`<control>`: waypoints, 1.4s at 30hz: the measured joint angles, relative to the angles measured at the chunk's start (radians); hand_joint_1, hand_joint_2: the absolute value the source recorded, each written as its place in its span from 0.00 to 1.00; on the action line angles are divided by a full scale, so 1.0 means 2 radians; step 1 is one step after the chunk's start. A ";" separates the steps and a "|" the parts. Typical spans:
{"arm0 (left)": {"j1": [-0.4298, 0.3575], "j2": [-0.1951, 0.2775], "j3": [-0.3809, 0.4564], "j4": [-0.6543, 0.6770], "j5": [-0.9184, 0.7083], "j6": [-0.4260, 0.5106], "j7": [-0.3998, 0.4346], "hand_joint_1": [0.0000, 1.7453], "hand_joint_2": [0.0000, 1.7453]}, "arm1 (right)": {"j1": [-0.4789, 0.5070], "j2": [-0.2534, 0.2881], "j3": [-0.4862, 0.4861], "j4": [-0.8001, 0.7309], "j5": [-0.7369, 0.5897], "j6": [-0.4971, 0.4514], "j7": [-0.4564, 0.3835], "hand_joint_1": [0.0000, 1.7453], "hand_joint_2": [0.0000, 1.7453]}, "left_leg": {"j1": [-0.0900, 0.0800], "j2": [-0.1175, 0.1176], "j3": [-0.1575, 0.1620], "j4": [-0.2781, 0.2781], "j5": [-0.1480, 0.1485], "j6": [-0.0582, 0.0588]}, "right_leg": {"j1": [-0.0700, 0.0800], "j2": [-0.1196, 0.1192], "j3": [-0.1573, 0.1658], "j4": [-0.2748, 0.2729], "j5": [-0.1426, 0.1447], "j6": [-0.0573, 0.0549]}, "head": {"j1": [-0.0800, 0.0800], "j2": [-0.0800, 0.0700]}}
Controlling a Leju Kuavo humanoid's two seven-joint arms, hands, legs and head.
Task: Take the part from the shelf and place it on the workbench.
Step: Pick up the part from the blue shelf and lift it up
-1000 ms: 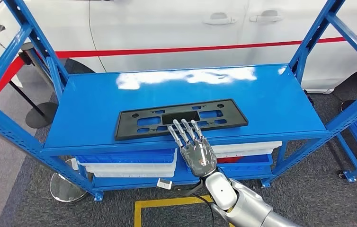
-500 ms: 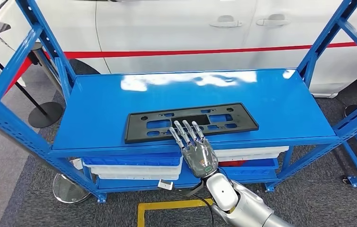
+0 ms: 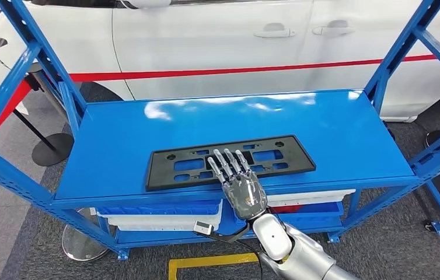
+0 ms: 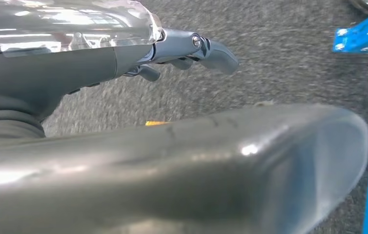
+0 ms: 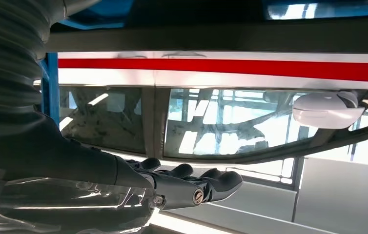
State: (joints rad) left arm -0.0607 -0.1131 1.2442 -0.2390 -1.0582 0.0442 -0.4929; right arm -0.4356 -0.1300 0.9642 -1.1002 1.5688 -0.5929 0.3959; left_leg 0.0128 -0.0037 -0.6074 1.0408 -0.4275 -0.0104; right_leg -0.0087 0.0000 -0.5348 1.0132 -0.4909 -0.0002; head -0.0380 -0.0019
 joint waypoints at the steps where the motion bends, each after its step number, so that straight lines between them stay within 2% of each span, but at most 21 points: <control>1: 0.000 0.000 0.000 0.000 0.000 0.000 0.000 0.00 0.00 | 0.000 0.000 0.000 0.000 0.000 0.000 -0.001 0.00 1.00 | -0.001 0.000 0.001 -0.003 -0.003 0.003 | 0.001 0.000 0.000 0.000 -0.001 0.003 | 0.000 0.000; 5: 0.000 0.000 0.000 0.000 0.000 0.000 0.000 0.00 0.00 | -0.002 0.002 -0.001 0.000 0.000 0.000 -0.003 0.00 1.00 | 0.000 -0.001 0.007 -0.009 -0.006 0.016 | -0.001 0.000 -0.007 0.018 -0.015 0.013 | 0.002 0.000; 8: 0.000 0.000 0.000 0.000 -0.002 0.000 0.000 0.00 0.00 | -0.002 0.002 -0.002 0.002 0.000 0.003 -0.006 0.00 1.00 | 0.000 -0.001 0.012 -0.011 -0.010 0.023 | -0.002 0.000 -0.060 0.111 -0.050 0.018 | 0.004 0.000; 10: 0.000 0.000 0.000 0.000 -0.003 0.001 0.000 0.00 0.00 | -0.001 0.002 -0.002 0.004 0.000 0.008 -0.011 0.00 1.00 | -0.001 -0.002 0.017 -0.010 -0.014 0.024 | -0.002 0.000 -0.091 0.150 -0.050 0.018 | 0.004 0.000; 11: 0.000 0.000 0.000 0.000 -0.005 0.003 0.000 0.00 0.00 | -0.001 0.003 -0.003 0.006 0.000 0.011 -0.014 0.00 1.00 | -0.002 -0.003 0.020 -0.010 -0.016 0.023 | -0.002 0.000 -0.092 0.141 -0.034 0.017 | 0.004 0.000; 14: 0.000 -0.001 -0.001 0.000 -0.012 0.011 0.002 0.00 0.00 | -0.005 0.006 -0.009 0.013 0.000 0.029 -0.029 0.00 1.00 | -0.002 -0.004 0.031 -0.011 -0.024 0.020 | 0.000 0.000 -0.060 0.047 0.028 0.008 | 0.004 0.000; 15: -0.001 -0.001 -0.001 0.000 -0.014 0.014 0.003 0.00 0.00 | -0.008 0.009 -0.011 0.017 0.000 0.036 -0.035 0.00 1.00 | -0.003 -0.005 0.032 -0.011 -0.026 0.018 | 0.001 0.000 -0.051 0.023 0.037 0.006 | 0.004 0.000; 17: -0.002 -0.002 -0.002 0.001 -0.018 0.016 0.005 0.00 0.00 | -0.014 0.014 -0.016 0.027 0.000 0.047 -0.044 0.00 1.00 | -0.003 -0.005 0.031 -0.012 -0.027 0.013 | 0.004 0.001 -0.048 0.010 0.036 0.003 | 0.004 0.000; 18: -0.003 -0.002 -0.002 0.001 -0.020 0.016 0.005 0.00 0.00 | -0.018 0.018 -0.020 0.036 0.000 0.054 -0.050 0.08 1.00 | -0.004 -0.005 0.031 -0.012 -0.028 0.010 | 0.004 0.001 -0.047 0.005 0.036 0.001 | 0.005 0.000; 19: -0.003 -0.001 -0.003 0.001 -0.022 0.015 0.005 0.00 0.00 | -0.026 0.022 -0.025 0.047 0.000 0.063 -0.056 0.25 1.00 | -0.004 -0.004 0.032 -0.012 -0.030 0.007 | 0.002 0.002 -0.045 0.004 0.037 -0.001 | 0.005 0.000; 21: -0.004 0.000 -0.004 0.001 -0.027 0.011 0.005 0.00 0.00 | -0.046 0.035 -0.040 0.077 0.000 0.087 -0.070 0.69 1.00 | -0.004 -0.003 0.025 0.009 -0.044 0.001 | -0.001 0.002 -0.039 -0.002 0.037 -0.005 | 0.003 0.000; 22: -0.005 0.000 -0.005 0.001 -0.028 0.009 0.005 0.00 0.00 | -0.056 0.041 -0.047 0.093 0.000 0.099 -0.075 0.84 1.00 | -0.003 -0.003 0.012 0.034 -0.056 -0.002 | -0.001 0.002 -0.037 -0.003 0.037 -0.007 | 0.003 0.000; 24: -0.006 0.000 -0.005 0.001 -0.031 0.006 0.005 0.00 0.00 | -0.070 0.051 -0.063 0.124 0.000 0.121 -0.084 0.97 1.00 | -0.001 -0.002 -0.024 0.099 -0.080 -0.006 | -0.001 -0.001 -0.036 -0.003 0.035 -0.010 | 0.002 0.000; 25: -0.005 0.000 -0.006 0.001 -0.031 0.006 0.005 0.00 0.00 | -0.076 0.055 -0.071 0.138 0.000 0.131 -0.088 0.98 1.00 | 0.000 -0.002 -0.037 0.120 -0.083 -0.007 | 0.000 -0.001 -0.036 -0.003 0.034 -0.011 | 0.002 0.000; 26: -0.005 0.000 -0.006 0.001 -0.031 0.006 0.006 0.00 0.00 | -0.083 0.060 -0.078 0.151 0.000 0.139 -0.092 0.99 1.00 | 0.001 -0.002 -0.042 0.124 -0.077 -0.009 | 0.000 -0.001 -0.036 -0.002 0.034 -0.011 | 0.002 0.000; 27: -0.004 0.000 -0.006 0.001 -0.032 0.005 0.006 0.00 0.00 | -0.088 0.065 -0.086 0.163 -0.001 0.146 -0.095 0.98 1.00 | 0.002 -0.002 -0.036 0.107 -0.061 -0.009 | -0.001 0.000 -0.035 0.000 0.033 -0.010 | 0.002 0.000; 30: -0.006 0.001 -0.006 0.001 -0.032 0.005 0.006 0.00 0.00 | -0.100 0.074 -0.106 0.189 -0.005 0.156 -0.101 0.97 1.00 | 0.002 -0.001 0.003 0.016 -0.017 -0.006 | 0.000 0.001 -0.036 0.007 0.029 -0.004 | 0.002 0.000; 35: -0.005 0.001 -0.005 0.001 -0.031 0.005 0.009 0.00 0.00 | -0.105 0.082 -0.127 0.213 -0.010 0.158 -0.109 0.97 1.00 | 0.001 -0.001 0.011 -0.007 -0.010 0.012 | 0.000 0.001 -0.039 0.012 0.026 0.010 | 0.003 0.000; 37: -0.006 0.001 -0.005 0.001 -0.031 0.005 0.009 0.00 0.00 | -0.105 0.083 -0.133 0.218 -0.011 0.157 -0.112 0.99 1.00 | 0.003 -0.001 0.012 -0.010 -0.007 0.018 | -0.001 0.001 -0.055 0.047 0.004 0.014 | 0.004 0.000; 40: -0.005 0.001 -0.005 0.001 -0.030 0.005 0.010 0.00 0.00 | -0.103 0.083 -0.139 0.225 -0.011 0.153 -0.114 1.00 1.00 | 0.003 0.000 0.011 -0.011 -0.006 0.020 | -0.003 0.001 -0.096 0.134 -0.033 0.019 | 0.004 0.000; 42: -0.005 0.001 -0.005 0.001 -0.030 0.005 0.010 0.00 0.00 | -0.101 0.083 -0.142 0.227 -0.012 0.147 -0.117 1.00 1.00 | 0.002 -0.001 0.012 -0.011 -0.007 0.020 | -0.003 0.000 -0.094 0.129 -0.019 0.018 | 0.004 0.000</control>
State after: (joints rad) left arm -0.0697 -0.1120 1.2333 -0.2369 -1.1174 0.0551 -0.4730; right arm -0.6368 0.0355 0.6798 -0.6461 1.5446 -0.2990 0.1622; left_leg 0.0178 -0.0056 -0.5837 1.0197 -0.4407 0.0286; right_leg -0.0145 0.0008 -0.7227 1.2709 -0.5299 0.0366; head -0.0294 -0.0019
